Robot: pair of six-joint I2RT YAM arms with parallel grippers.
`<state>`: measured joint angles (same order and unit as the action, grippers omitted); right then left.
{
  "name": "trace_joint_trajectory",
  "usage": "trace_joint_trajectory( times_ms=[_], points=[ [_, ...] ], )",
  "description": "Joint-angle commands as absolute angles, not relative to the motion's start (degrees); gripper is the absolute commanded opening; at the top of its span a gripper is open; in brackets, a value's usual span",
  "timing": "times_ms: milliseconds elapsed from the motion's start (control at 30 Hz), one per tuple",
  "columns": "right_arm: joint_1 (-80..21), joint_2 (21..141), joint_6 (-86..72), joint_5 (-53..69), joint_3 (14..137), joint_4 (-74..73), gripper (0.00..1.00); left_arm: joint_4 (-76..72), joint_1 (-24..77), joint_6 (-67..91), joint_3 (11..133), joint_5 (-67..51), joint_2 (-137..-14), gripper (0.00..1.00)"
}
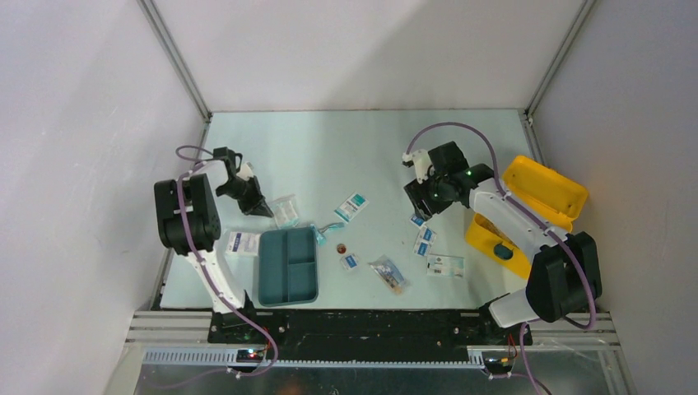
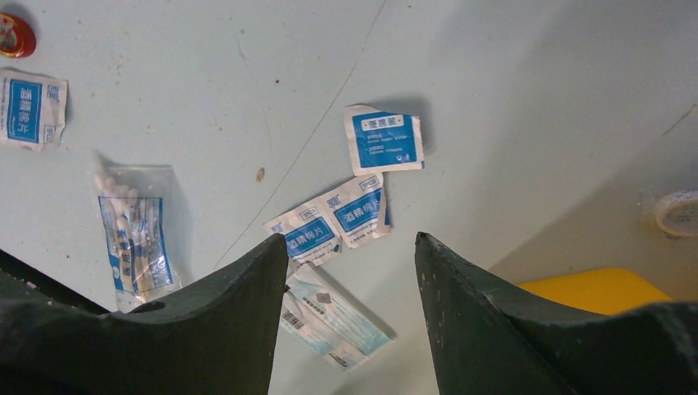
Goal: Organize the medicine kit
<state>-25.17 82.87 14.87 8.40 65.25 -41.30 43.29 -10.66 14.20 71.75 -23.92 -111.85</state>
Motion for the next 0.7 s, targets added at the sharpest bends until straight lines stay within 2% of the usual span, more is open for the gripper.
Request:
trace_joint_trajectory(
  times_ms=[0,200,567,667],
  points=[
    [-23.1,81.9,12.3,7.7,66.3,-37.8,0.62,39.3,-10.1,12.0,67.5,-27.1,-105.0,0.0],
    [-19.0,81.9,7.7,18.5,69.3,-35.1,0.61,35.9,-6.5,9.0,64.8,-28.5,-94.2,0.0],
    [-21.4,89.1,1.4,40.3,71.9,-25.8,0.65,32.3,3.5,4.7,63.1,-34.4,-81.2,0.0],
    [-22.7,92.7,0.3,42.8,74.5,-25.6,0.66,32.2,5.1,7.6,62.6,-24.8,-80.4,0.01]
  ],
)
